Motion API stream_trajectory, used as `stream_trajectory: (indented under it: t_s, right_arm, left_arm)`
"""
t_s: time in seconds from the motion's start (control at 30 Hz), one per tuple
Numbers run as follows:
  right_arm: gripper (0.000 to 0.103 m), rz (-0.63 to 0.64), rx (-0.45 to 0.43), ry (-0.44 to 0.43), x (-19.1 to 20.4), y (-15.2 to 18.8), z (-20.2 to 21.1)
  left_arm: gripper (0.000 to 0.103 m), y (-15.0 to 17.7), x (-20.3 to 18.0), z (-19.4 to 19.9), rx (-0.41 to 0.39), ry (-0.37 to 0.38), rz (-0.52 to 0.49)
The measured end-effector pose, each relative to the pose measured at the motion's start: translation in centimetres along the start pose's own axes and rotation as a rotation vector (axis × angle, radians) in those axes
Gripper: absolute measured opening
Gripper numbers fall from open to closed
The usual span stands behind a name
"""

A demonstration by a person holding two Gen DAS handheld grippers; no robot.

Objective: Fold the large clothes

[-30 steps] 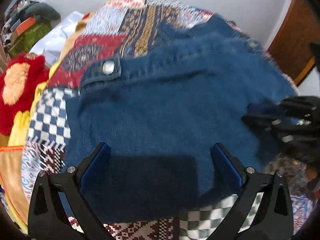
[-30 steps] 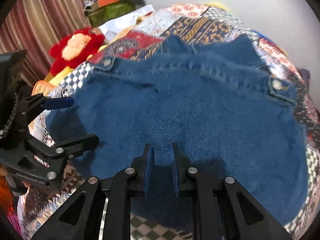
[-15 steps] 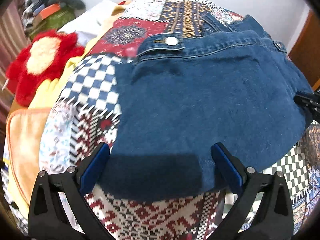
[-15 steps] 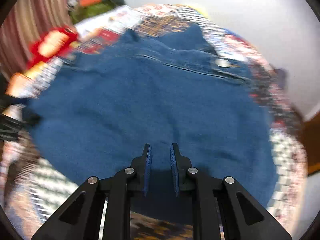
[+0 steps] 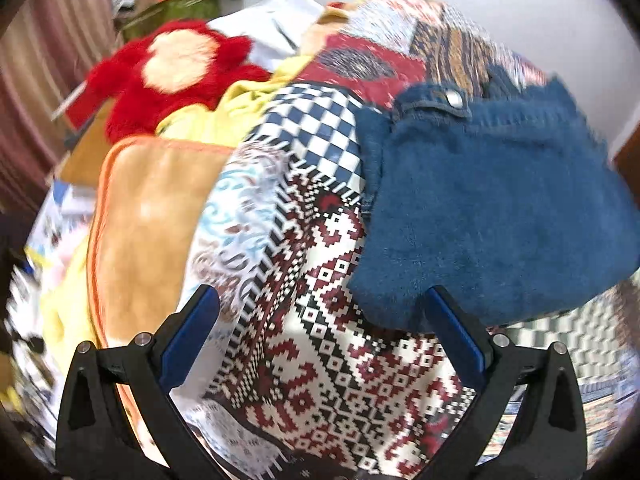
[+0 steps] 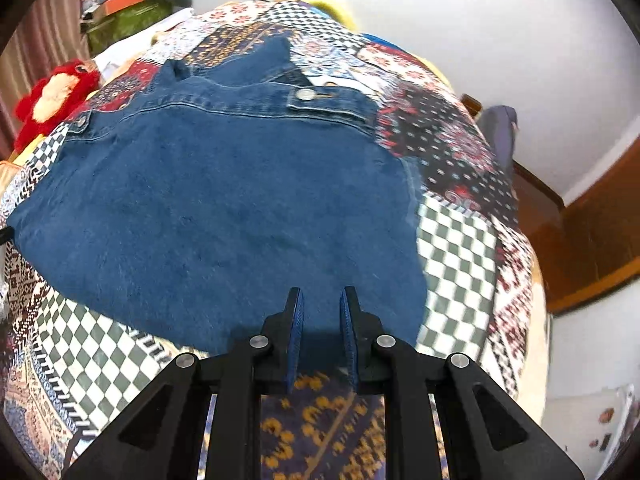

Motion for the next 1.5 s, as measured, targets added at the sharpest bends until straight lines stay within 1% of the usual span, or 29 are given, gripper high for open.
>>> stream_trajectory:
  t_s: [0.13, 0.2, 0.27, 0.3, 0.37, 0.43, 0.57, 0.6, 0.67, 0.77, 0.83, 0.93, 0.97, 1.0, 1.07, 1.1, 1.17, 1.23, 1.3, 1.37, 1.4, 1.43, 1.5]
  right_arm:
    - [0.014, -0.032, -0.041, -0.016, -0.7, 0.2, 2.1]
    - [0.014, -0.037, -0.067, -0.022, -0.5, 0.3, 3.4]
    - [0.014, -0.034, -0.098, -0.031, 0.1, -0.1, 4.8]
    - [0.014, -0.032, -0.112, -0.039, 0.5, -0.1, 5.4]
    - [0.014, -0.024, -0.134, -0.063, 1.6, -0.4, 6.3]
    - [0.014, -0.003, -0.139, -0.097, 3.2, -0.4, 6.7]
    - [0.014, 0.061, -0.127, -0.166, 7.0, -0.4, 6.2]
    - [0.014, 0.072, -0.124, -0.18, 7.7, -0.4, 5.9]
    - [0.014, 0.085, -0.105, -0.217, 9.3, -0.2, 4.9]
    - [0.014, 0.088, -0.063, -0.272, 11.0, 0.1, 3.1]
    - [0.014, 0.081, -0.031, -0.288, 11.6, 0.3, 1.8]
    - [0.014, 0.053, -0.032, -0.327, 11.9, 0.2, 0.7]
    - [0.014, 0.043, -0.034, -0.341, 11.8, 0.1, 0.6]
    - [0.014, 0.031, -0.032, -0.355, 11.8, 0.1, 0.4]
    - [0.014, -0.001, -0.022, -0.389, 11.7, -0.1, 0.0]
    - [0.014, -0.022, -0.014, -0.408, 11.5, -0.1, -0.2]
    - [0.014, -0.063, 0.003, -0.439, 11.3, -0.2, -0.5]
    - [0.014, -0.099, 0.016, -0.463, 11.1, -0.2, -0.5]
    - [0.014, -0.121, 0.028, -0.477, 10.9, -0.2, -0.3]
    - [0.014, -0.127, 0.041, -0.468, 10.9, -0.1, -0.1]
    - [0.014, -0.127, 0.046, -0.46, 10.8, 0.0, 0.1]
    - [0.014, -0.124, 0.051, -0.45, 10.8, 0.0, 0.5]
    - [0.014, -0.103, 0.053, -0.425, 10.8, 0.3, 1.3]
  left_arm:
    - [0.103, 0.2, 0.4, 1.9, -0.041, 0.044, 0.071]
    - [0.103, 0.7, -0.2, 2.8, -0.05, 0.088, 0.103]
    - [0.103, 0.9, -1.4, 3.0, -0.053, 0.148, 0.134]
    - [0.103, 1.2, -2.1, 3.1, -0.051, 0.199, 0.158]
    - [0.103, 1.3, -3.3, 2.7, -0.038, 0.277, 0.199]
    - [0.103, 1.9, -4.6, 2.1, -0.015, 0.354, 0.249]
    - [0.103, 3.0, -6.9, 0.1, 0.048, 0.473, 0.302]
    - [0.103, 3.3, -7.8, -0.7, 0.071, 0.513, 0.306]
    - [0.103, 3.6, -8.8, -1.6, 0.097, 0.554, 0.316]
    - [0.103, 3.6, -10.0, -3.5, 0.115, 0.609, 0.356]
    - [0.103, 3.3, -10.2, -4.7, 0.124, 0.649, 0.406]
    - [0.103, 2.3, -10.1, -6.2, 0.115, 0.711, 0.48]
    - [0.1, 1.8, -10.1, -6.5, 0.104, 0.73, 0.489]
    - [0.095, 1.2, -10.1, -6.7, 0.091, 0.751, 0.494]
    - [0.09, 0.2, -10.2, -7.8, 0.078, 0.785, 0.527]
    - [0.086, -0.1, -10.1, -8.2, 0.071, 0.782, 0.544]
    - [0.081, -1.0, -9.9, -8.7, 0.045, 0.764, 0.564]
    - [0.065, -1.7, -9.6, -9.2, 0.018, 0.677, 0.566]
    - [0.061, -2.3, -9.6, -9.3, -0.004, 0.593, 0.558]
    - [0.055, -2.7, -9.9, -9.2, -0.028, 0.531, 0.549]
    - [0.046, -3.0, -9.9, -8.9, -0.042, 0.506, 0.537]
    - [0.04, -3.4, -10.0, -8.1, -0.063, 0.476, 0.514]
    - [0.032, -4.3, -10.1, -6.6, -0.109, 0.446, 0.472]
Point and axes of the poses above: each gripper's, at about its wrist camera, not at the fingertips, and z roughly against the way its jaws point, x to its left, y to its underside, the point moved 9 cm from there along -z, roughly the way its jaws point, and after that the axes turned 8 degrees about y, right-handed, at the moved point
